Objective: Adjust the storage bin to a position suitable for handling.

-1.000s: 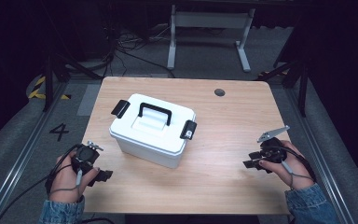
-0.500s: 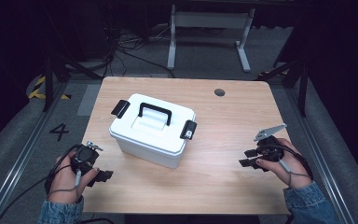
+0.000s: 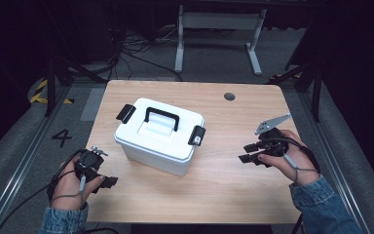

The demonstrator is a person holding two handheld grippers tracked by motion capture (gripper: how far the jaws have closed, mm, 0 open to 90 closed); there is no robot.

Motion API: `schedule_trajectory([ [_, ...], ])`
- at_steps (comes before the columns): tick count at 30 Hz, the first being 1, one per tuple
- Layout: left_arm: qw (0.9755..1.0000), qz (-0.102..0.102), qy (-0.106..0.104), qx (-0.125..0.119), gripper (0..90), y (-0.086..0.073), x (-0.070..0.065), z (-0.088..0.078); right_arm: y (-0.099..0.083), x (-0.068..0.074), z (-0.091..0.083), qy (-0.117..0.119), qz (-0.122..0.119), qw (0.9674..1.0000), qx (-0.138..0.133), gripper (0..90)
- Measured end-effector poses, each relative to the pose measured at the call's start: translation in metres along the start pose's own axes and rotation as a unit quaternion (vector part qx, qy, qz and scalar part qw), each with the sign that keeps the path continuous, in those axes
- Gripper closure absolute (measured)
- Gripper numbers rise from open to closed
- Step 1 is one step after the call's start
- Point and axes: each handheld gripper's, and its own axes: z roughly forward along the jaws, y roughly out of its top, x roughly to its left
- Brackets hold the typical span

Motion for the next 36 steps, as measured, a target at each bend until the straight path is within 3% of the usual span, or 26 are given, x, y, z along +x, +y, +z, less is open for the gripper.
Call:
schedule_trajectory([
  [16,0.9998,0.005,-0.016,-0.009,20.1,0.000,0.001,-0.003,0.075,0.017,0.001,0.031,-0.036,0.9988,-0.008,52.7],
  [24,0.9997,0.004,-0.021,-0.008,20.1,-0.001,0.004,-0.003,0.107,0.021,0.008,0.022,-0.059,0.9980,0.000,52.7],
  [32,0.9996,0.008,-0.023,-0.015,20.1,0.001,0.006,-0.003,0.139,0.030,0.024,0.038,-0.077,0.9962,-0.014,52.1],
  [36,0.9994,0.011,-0.029,-0.015,19.9,0.002,0.007,-0.003,0.158,0.034,0.040,0.047,-0.084,0.9952,-0.018,51.8],
])
